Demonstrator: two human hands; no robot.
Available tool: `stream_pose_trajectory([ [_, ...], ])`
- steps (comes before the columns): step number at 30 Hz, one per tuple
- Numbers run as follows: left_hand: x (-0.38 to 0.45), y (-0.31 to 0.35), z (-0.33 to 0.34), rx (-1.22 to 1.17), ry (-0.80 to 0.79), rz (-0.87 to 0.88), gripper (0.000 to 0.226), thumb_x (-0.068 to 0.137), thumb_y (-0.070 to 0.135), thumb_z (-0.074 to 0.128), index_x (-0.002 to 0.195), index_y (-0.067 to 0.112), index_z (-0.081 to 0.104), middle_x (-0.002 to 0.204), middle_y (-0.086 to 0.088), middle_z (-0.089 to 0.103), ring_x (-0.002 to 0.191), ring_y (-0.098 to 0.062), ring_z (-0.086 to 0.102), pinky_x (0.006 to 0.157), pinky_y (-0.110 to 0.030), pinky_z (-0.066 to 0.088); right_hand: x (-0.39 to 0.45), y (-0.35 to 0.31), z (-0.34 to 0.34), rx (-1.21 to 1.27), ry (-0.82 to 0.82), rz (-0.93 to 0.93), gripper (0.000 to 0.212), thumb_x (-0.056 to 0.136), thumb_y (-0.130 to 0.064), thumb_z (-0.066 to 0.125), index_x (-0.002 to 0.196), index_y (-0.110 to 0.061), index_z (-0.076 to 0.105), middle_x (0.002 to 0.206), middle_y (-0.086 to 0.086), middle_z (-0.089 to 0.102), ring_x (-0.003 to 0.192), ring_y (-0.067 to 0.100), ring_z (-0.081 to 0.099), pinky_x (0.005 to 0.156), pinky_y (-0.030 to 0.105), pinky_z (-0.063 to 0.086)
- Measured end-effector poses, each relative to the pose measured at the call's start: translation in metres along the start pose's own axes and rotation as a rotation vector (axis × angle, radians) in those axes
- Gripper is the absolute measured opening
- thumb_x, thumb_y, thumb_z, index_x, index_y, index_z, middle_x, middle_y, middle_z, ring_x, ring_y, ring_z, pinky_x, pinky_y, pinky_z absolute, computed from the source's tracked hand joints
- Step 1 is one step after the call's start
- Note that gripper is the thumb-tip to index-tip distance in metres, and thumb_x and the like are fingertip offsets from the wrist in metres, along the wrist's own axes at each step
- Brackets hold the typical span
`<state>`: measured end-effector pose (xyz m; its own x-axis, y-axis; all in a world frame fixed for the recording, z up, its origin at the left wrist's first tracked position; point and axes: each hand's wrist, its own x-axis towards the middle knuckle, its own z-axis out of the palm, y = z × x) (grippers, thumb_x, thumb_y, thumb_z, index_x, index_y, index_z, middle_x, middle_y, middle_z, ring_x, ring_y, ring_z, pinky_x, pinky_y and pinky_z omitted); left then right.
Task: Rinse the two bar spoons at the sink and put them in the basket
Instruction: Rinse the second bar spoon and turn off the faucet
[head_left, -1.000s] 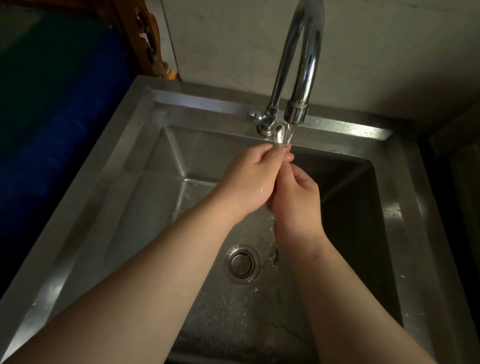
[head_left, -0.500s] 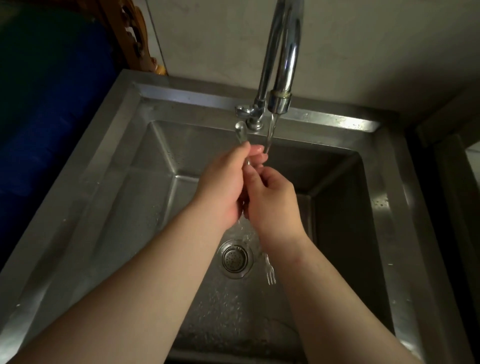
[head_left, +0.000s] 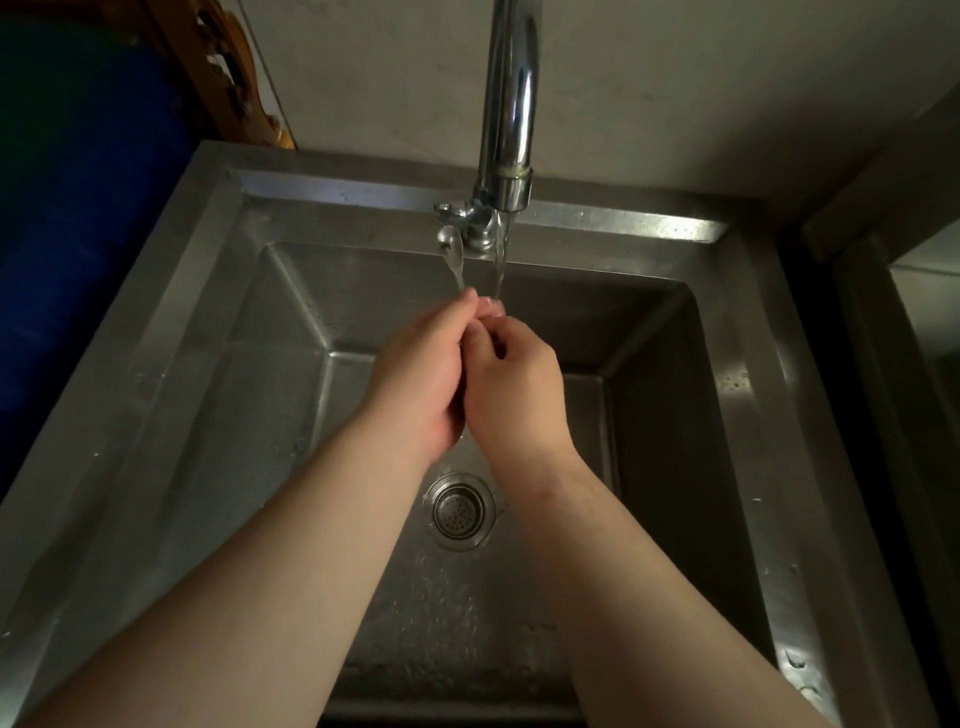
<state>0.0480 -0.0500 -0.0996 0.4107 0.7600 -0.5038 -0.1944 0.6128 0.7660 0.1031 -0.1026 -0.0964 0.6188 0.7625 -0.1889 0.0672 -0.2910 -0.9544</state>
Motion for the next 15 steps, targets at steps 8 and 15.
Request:
stream_pose_trajectory([
  [8, 0.013, 0.007, 0.0, -0.005, -0.042, 0.068, 0.03, 0.097, 0.019, 0.055, 0.077, 0.021, 0.077, 0.082, 0.003, 0.078, 0.078, -0.008, 0.074, 0.067, -0.024, 0.055, -0.001, 0.005, -0.003, 0.087, -0.107, -0.033, 0.025, 0.096, -0.009, 0.046, 0.099, -0.019, 0.069, 0.079, -0.005, 0.07, 0.07, 0.007, 0.063, 0.066, 0.029, 0.053],
  [15, 0.036, 0.016, -0.012, -0.241, 0.068, 0.015, 0.025, 0.105, 0.032, 0.034, 0.104, 0.022, 0.057, 0.092, 0.006, 0.08, 0.085, -0.01, 0.076, 0.071, -0.036, 0.048, 0.003, 0.017, -0.016, -0.327, -0.125, -0.013, 0.03, 0.095, -0.033, 0.054, 0.076, -0.011, 0.065, 0.064, 0.004, 0.066, 0.058, 0.024, 0.058, 0.058, 0.038, 0.049],
])
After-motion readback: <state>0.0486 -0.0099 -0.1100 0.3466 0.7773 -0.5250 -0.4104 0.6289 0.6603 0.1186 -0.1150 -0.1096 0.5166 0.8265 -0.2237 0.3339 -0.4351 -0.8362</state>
